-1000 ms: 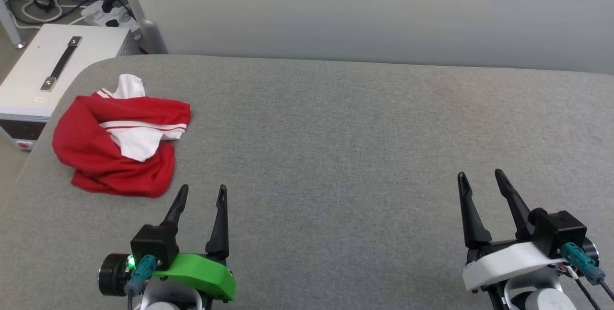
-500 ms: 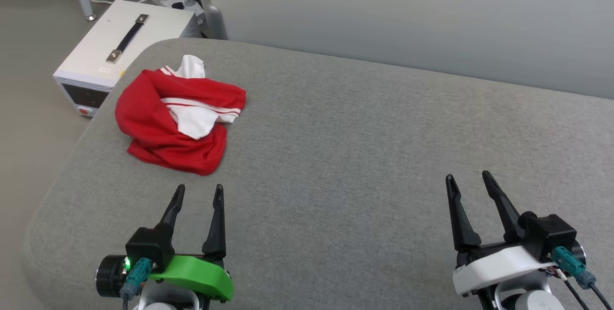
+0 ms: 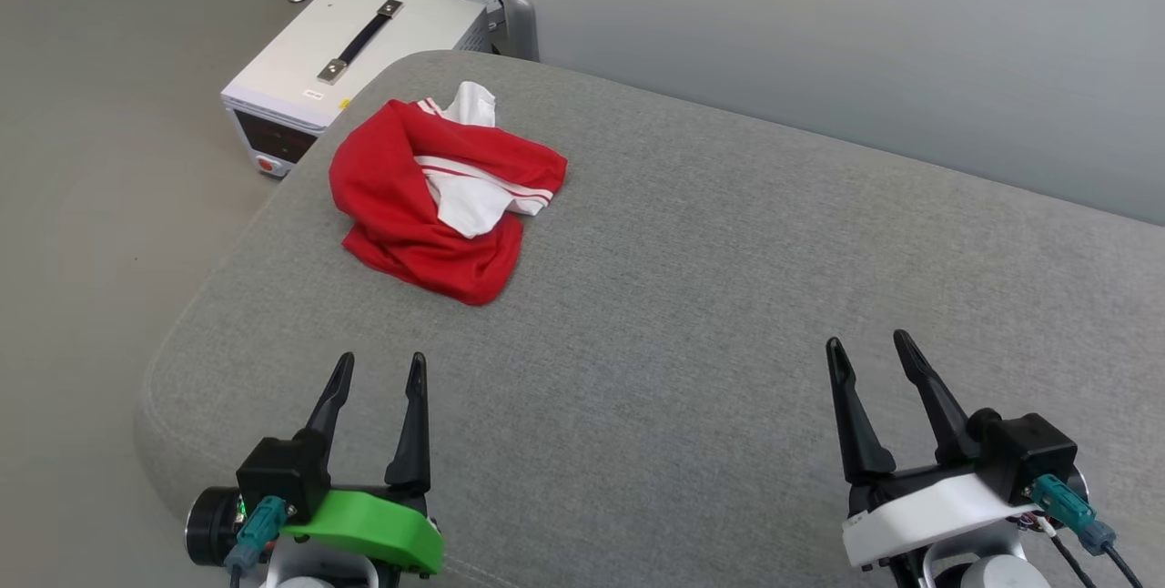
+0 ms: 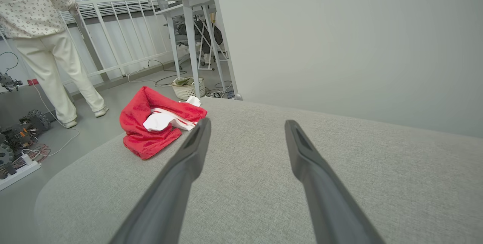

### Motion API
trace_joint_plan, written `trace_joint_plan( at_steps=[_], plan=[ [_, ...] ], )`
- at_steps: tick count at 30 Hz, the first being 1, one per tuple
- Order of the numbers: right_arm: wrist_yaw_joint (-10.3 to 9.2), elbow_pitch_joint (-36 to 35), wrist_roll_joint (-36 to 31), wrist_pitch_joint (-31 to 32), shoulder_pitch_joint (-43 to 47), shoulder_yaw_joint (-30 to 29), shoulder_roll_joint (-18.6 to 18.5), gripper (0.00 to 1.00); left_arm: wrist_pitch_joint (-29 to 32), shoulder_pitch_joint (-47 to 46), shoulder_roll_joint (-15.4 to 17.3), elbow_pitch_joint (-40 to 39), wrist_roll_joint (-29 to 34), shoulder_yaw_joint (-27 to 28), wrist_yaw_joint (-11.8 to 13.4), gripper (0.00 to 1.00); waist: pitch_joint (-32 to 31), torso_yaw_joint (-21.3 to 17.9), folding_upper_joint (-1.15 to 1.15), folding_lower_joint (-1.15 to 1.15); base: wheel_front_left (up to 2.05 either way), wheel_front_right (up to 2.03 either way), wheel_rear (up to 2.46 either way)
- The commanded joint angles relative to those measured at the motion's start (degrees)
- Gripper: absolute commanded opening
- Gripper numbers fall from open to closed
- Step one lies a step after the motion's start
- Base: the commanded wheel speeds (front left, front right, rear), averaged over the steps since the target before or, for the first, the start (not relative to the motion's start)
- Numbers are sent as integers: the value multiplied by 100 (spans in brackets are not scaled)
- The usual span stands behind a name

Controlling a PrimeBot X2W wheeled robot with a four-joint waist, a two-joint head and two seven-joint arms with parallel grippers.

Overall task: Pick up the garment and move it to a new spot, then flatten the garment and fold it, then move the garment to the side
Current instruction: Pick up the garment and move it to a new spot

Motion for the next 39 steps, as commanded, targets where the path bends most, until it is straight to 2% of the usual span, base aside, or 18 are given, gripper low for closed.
trace_joint_plan(
  at_steps=[1, 7, 17, 25, 28, 31, 35, 39],
  plan=[
    [-4, 28, 49, -78, 33, 32, 3, 100, -59, 67, -26, 25, -35, -4, -51, 100, 5, 168, 0, 0, 0, 0, 0],
    [-4, 50, 80, -104, 43, 63, 3, 100, -85, 82, -26, 33, -48, -18, -66, 100, -4, 299, 0, 0, 0, 0, 0],
    [-4, 68, 98, -104, 39, 73, 3, 100, -85, 87, -26, -34, -34, 26, -38, 100, 42, 298, 0, 0, 0, 0, 0],
    [-4, -46, -106, -104, -110, 64, -96, 100, -85, -391, -2, 31, -103, 132, -95, 100, 522, 94, 0, 0, 0, 0, 0],
    [-4, -182, -126, -104, -171, 24, -202, 100, -85, -862, 169, 411, -96, 43, -164, 100, 816, -40, 0, 0, 0, 0, 0],
    [-4, -325, -232, -104, -244, 113, -375, 100, -21, -1464, 480, 986, -203, -183, -198, 100, 1123, -206, 0, 0, 0, 0, 0],
    [-4, -532, -312, -104, -361, 40, -514, 100, 589, -2530, 1022, 1621, -559, -687, -208, 100, 1540, -425, 0, 0, 0, 0, 0],
    [-4, -690, -366, -104, -517, 70, -611, 100, 1451, -3459, 1584, 2092, -1216, -1265, -209, 100, 1921, -693, 0, 0, 0, 0, 0]
  ],
)
